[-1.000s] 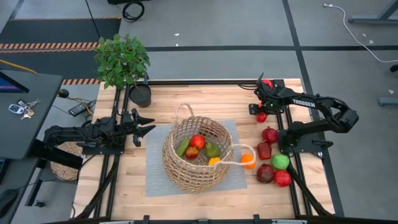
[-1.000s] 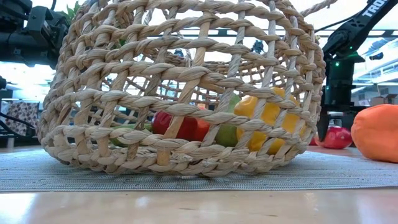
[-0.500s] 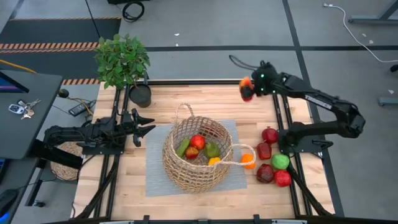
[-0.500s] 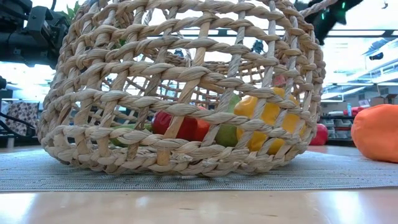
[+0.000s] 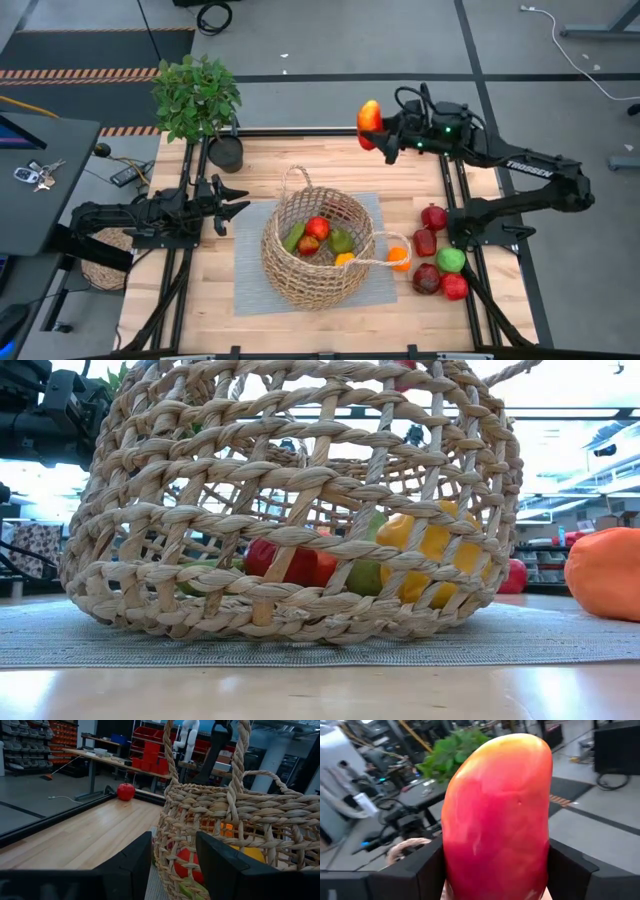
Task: Build produce basket
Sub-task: Put the orange mango into the basket
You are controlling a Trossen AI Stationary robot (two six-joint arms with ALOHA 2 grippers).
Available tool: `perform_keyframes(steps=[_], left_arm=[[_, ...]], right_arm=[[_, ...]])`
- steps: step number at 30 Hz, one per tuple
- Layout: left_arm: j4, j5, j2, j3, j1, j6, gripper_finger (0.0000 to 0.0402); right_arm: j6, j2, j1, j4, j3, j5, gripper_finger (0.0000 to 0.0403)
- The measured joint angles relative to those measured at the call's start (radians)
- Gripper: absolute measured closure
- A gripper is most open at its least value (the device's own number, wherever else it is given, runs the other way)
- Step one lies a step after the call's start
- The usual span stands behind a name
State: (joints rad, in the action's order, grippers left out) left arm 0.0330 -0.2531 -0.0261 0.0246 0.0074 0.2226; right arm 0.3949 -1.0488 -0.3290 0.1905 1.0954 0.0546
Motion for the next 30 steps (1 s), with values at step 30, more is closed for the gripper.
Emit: perform_keyframes(steps=[30], left_arm=[[0.0, 0.0, 0.0, 0.0, 0.0, 0.0, 0.0241]], right_arm=[[-0.146, -0.563, 0.33, 0.51, 0.494, -0.108, 0.0126]])
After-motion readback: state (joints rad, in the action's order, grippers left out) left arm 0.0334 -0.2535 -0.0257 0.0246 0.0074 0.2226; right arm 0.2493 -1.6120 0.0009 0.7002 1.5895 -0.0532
